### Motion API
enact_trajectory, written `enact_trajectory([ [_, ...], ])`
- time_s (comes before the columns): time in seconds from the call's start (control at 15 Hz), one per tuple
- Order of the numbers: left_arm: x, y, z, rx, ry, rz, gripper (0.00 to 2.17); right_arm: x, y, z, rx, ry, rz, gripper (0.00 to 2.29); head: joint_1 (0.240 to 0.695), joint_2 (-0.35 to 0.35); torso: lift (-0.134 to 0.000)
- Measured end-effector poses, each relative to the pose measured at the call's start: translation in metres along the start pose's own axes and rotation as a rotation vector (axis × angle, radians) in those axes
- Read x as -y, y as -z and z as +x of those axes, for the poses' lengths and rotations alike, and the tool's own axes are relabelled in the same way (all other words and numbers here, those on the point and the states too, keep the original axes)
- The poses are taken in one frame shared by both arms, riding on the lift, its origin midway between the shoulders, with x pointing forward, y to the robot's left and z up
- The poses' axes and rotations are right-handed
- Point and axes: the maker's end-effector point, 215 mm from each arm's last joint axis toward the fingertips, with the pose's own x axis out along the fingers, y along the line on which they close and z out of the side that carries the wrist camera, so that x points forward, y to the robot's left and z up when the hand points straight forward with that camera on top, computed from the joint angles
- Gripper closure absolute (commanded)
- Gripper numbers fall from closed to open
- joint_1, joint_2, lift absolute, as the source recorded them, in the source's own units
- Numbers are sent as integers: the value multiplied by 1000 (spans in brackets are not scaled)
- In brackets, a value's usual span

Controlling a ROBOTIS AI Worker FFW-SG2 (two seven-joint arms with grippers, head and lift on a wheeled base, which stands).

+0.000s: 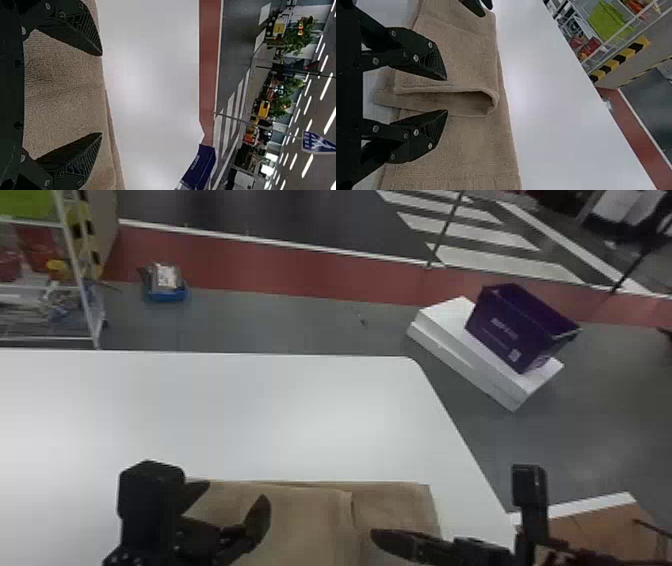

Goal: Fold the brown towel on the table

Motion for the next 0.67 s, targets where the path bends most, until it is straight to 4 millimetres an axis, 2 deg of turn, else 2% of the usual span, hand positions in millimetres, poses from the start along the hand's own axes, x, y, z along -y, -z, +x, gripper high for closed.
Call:
enact_trajectory([
  [0.2, 1, 0, 3, 0, 4, 1, 198, 6, -24, -11, 51, 56, -16, 93, 695, -350, -124],
  [0.4, 1, 0, 5, -2, 6, 1, 198, 13, -39, -6, 77, 81, -7, 130, 695, -350, -124],
  [0.53, 0, 2, 5, -4, 2, 2, 198, 18, -38, 2, 70, 77, 16, 147, 695, -350, -124],
  [0.67, -2, 2, 5, -3, -1, 3, 198, 23, -29, 11, 46, 69, 47, 184, 695, -350, -124],
])
